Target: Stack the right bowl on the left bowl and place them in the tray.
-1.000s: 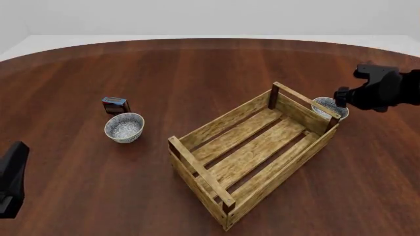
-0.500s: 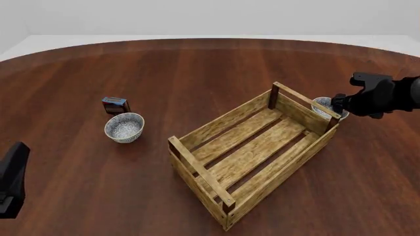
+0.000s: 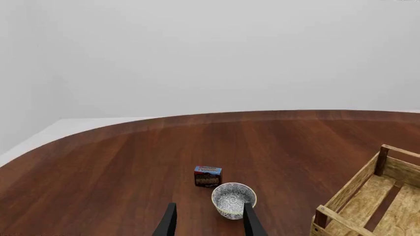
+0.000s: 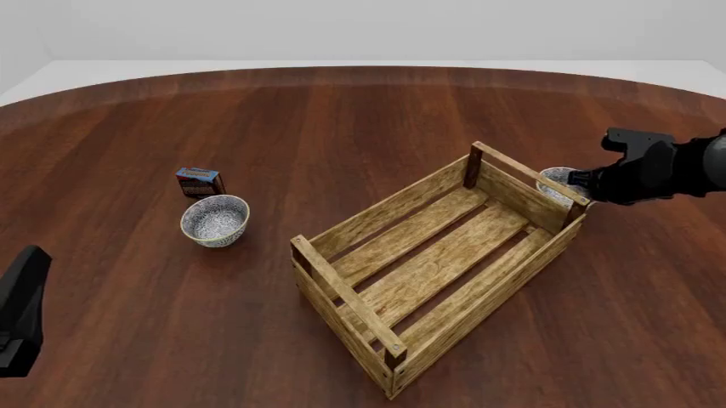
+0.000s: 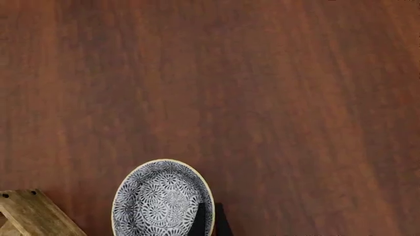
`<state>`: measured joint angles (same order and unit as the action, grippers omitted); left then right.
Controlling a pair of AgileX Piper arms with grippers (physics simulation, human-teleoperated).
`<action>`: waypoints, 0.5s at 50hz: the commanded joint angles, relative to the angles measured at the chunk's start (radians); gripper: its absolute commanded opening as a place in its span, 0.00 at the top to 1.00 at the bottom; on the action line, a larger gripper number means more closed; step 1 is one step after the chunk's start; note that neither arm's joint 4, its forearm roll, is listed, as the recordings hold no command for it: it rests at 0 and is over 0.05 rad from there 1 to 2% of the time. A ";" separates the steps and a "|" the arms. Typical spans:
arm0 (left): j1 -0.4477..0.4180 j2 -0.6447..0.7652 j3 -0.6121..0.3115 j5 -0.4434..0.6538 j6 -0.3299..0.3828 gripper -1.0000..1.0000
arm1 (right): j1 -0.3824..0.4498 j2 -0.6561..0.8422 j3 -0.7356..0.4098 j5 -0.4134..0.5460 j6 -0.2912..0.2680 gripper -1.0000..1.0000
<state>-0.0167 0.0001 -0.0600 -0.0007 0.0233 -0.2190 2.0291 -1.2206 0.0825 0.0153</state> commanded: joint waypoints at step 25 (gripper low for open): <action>0.004 0.000 0.003 -0.005 -0.004 0.00 | -0.041 -0.184 0.038 -0.010 -0.021 1.00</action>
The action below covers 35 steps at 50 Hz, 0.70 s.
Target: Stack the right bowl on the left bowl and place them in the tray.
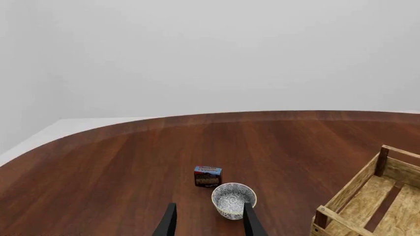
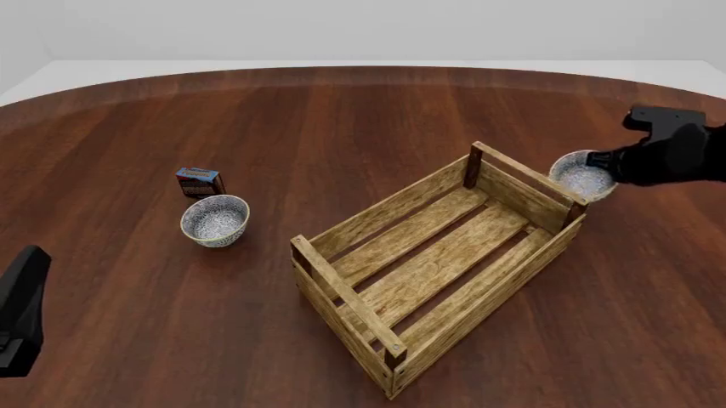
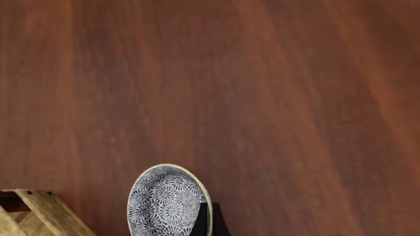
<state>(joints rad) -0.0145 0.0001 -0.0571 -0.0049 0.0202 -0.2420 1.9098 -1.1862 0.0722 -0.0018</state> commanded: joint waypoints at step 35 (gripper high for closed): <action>-0.011 0.002 -0.030 0.030 0.024 0.00 | 0.096 -0.404 0.113 -0.004 0.002 1.00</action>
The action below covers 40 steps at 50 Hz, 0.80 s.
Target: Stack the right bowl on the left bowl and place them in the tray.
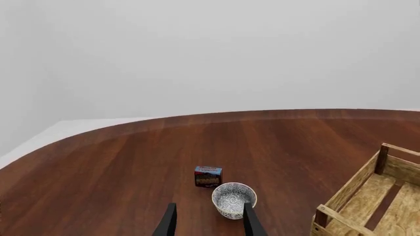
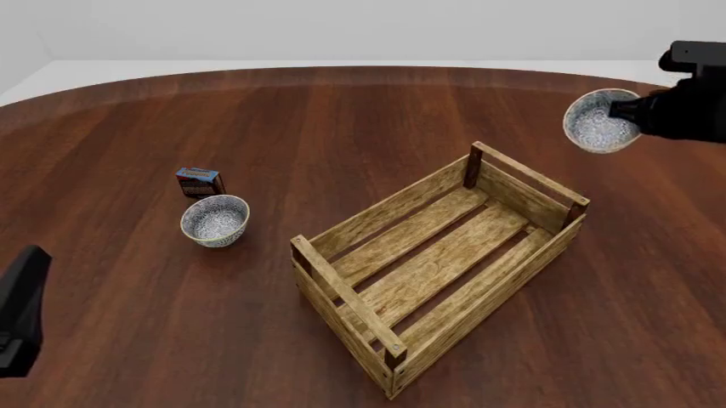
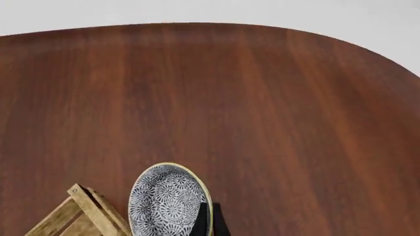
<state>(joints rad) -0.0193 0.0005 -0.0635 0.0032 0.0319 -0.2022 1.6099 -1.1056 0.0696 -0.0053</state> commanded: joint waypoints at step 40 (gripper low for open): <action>-0.231 0.566 -0.290 -0.287 0.103 0.00 | 0.263 -0.257 0.047 -0.008 -0.033 1.00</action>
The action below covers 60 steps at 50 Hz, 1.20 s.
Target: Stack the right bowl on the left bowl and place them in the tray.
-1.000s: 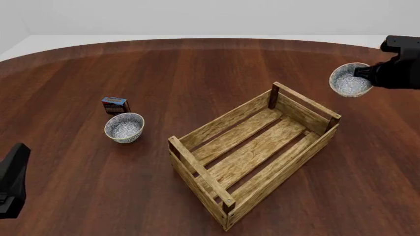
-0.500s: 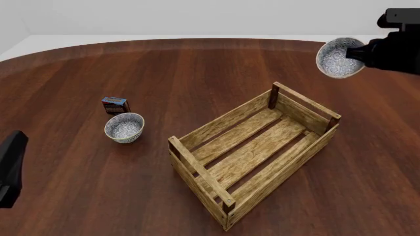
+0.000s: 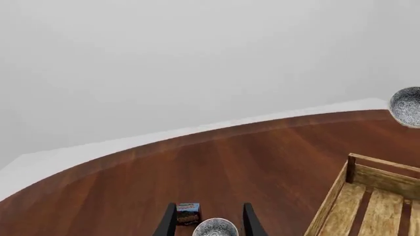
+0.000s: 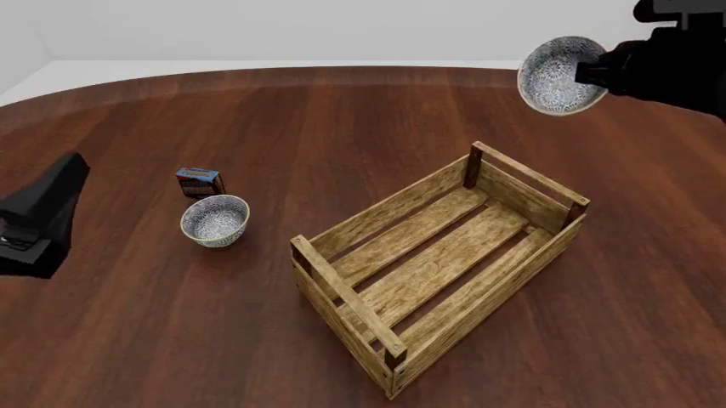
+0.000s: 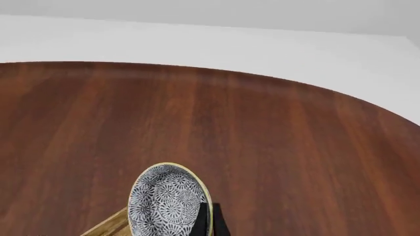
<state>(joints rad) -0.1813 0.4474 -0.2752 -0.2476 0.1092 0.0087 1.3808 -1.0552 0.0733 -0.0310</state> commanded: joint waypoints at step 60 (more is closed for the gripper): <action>-0.379 0.453 -0.414 -0.021 0.023 0.00 | 0.271 -0.121 0.071 -0.092 -0.001 1.00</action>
<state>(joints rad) -0.5145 0.8332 -0.6487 -0.2441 0.1495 0.2552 1.2637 -0.9741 -0.0120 -0.0313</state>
